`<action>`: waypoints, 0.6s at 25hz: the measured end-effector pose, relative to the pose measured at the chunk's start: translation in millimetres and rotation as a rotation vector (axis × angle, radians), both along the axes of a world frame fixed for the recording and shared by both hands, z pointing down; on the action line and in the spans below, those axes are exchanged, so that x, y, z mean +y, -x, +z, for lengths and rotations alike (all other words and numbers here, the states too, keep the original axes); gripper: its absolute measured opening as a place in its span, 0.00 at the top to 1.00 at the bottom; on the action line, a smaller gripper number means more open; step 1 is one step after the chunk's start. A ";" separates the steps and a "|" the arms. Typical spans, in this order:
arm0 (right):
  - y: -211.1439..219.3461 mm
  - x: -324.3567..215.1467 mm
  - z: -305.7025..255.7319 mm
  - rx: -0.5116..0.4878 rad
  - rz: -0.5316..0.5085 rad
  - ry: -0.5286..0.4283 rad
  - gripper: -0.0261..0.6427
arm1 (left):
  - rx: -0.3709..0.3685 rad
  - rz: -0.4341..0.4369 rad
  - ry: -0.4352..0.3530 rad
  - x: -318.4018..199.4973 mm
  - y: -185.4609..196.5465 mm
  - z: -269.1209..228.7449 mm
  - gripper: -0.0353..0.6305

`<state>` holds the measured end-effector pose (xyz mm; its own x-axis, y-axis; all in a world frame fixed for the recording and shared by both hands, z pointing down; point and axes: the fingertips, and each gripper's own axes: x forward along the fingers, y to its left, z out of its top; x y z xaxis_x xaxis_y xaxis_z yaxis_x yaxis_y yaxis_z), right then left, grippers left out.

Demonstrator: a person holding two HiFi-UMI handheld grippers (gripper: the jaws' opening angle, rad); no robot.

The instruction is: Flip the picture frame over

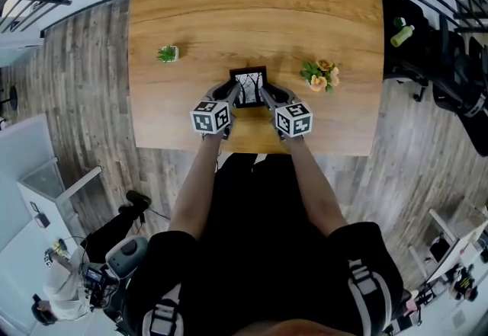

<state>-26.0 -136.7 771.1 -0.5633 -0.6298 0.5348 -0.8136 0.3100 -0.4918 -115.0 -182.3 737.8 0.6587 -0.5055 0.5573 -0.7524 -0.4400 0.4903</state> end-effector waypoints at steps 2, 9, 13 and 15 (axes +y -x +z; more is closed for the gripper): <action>-1.5 -1.2 2.1 -0.008 0.005 0.008 0.82 | 0.000 -0.008 0.002 -1.6 -1.2 2.7 0.81; -1.1 -4.6 8.2 -0.003 0.024 0.035 0.82 | -0.037 -0.021 -0.002 -7.7 0.0 10.4 0.80; -2.0 -6.7 9.9 0.027 0.019 0.037 0.82 | -0.046 -0.030 0.000 -9.9 -1.3 14.8 0.80; -2.5 -9.1 11.9 0.041 0.021 0.040 0.82 | -0.055 -0.032 -0.004 -12.1 -1.6 17.5 0.80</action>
